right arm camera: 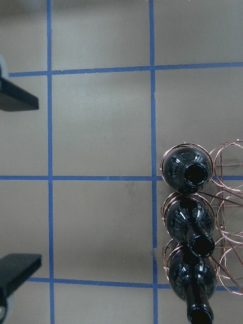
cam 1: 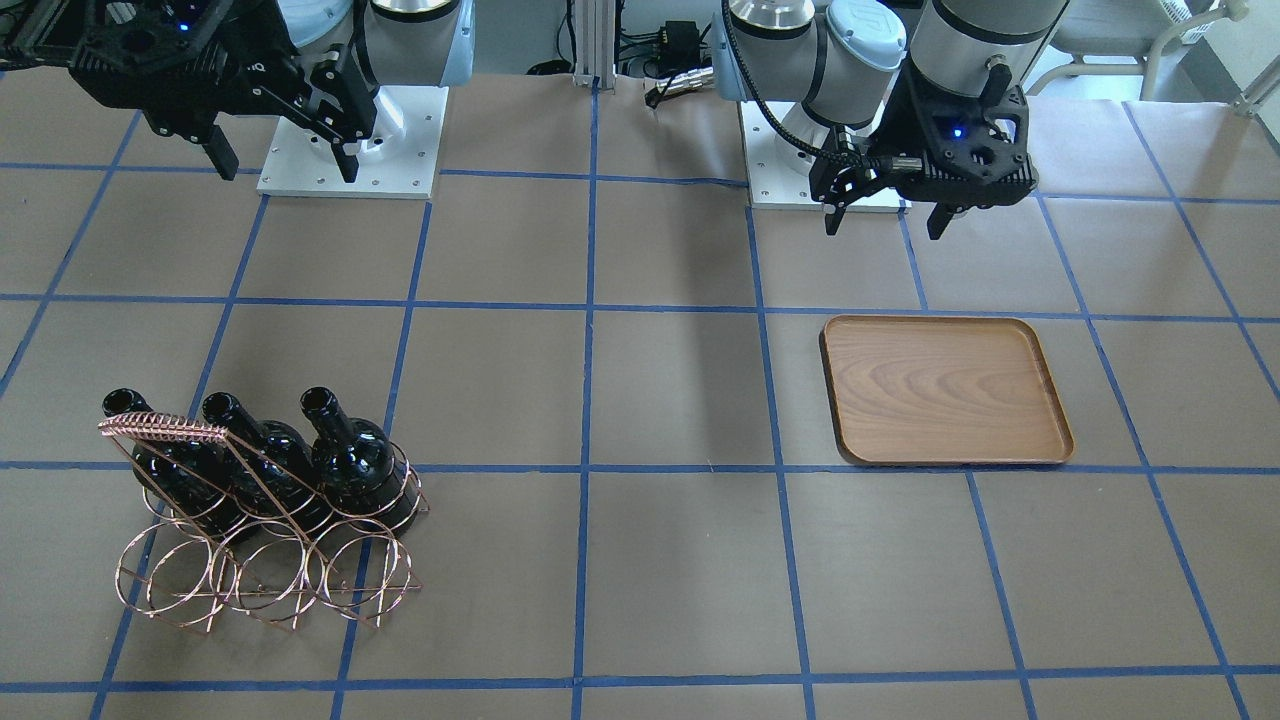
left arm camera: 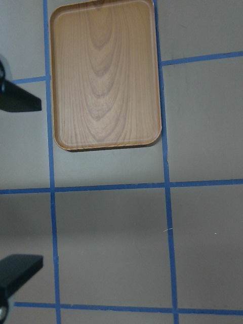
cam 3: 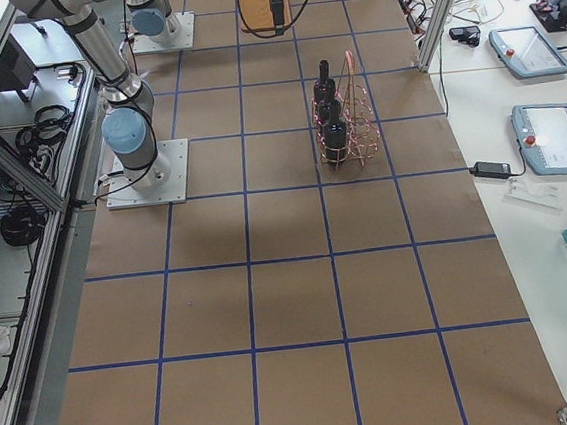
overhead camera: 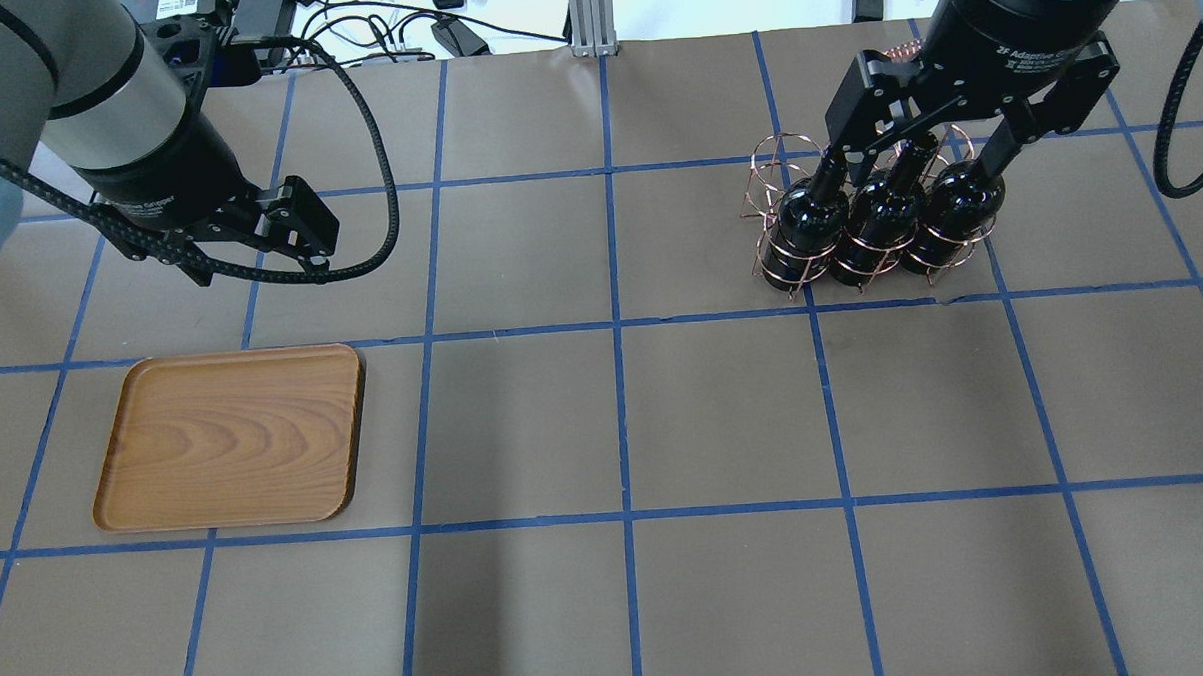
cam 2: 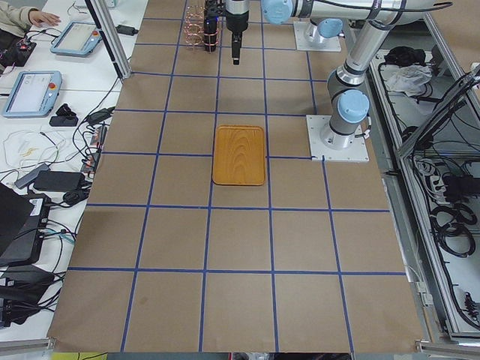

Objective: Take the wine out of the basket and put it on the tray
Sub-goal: 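Lower the right gripper onto the middle dark bottle in the copper rack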

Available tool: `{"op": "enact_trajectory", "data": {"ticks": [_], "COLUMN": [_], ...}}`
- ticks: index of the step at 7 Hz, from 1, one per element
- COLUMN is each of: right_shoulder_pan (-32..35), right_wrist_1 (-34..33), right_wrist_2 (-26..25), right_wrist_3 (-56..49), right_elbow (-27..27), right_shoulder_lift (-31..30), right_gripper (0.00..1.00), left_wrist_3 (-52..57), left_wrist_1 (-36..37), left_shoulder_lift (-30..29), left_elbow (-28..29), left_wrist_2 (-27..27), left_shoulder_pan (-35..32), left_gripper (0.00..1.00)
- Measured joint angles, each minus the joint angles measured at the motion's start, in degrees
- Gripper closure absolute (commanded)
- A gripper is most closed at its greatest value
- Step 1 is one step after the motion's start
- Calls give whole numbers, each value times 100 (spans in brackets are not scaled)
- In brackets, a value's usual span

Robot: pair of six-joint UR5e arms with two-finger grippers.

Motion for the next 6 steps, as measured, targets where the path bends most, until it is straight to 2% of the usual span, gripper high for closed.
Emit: {"op": "enact_trajectory", "data": {"ticks": [3, 6], "right_shoulder_pan": [-320, -623], "right_wrist_1": [-232, -687], "right_wrist_2": [2, 5], "right_wrist_3": [-270, -649], "right_elbow": [15, 84], "right_shoulder_lift": [377, 1113], "right_gripper": [2, 8], "left_wrist_3": [-1, -4], "left_wrist_1": [3, 30], "left_shoulder_lift": [11, 30], "left_elbow": [-18, -28], "left_wrist_2": [99, 97], "left_shoulder_pan": [-1, -11], "left_gripper": [0, 0]}}
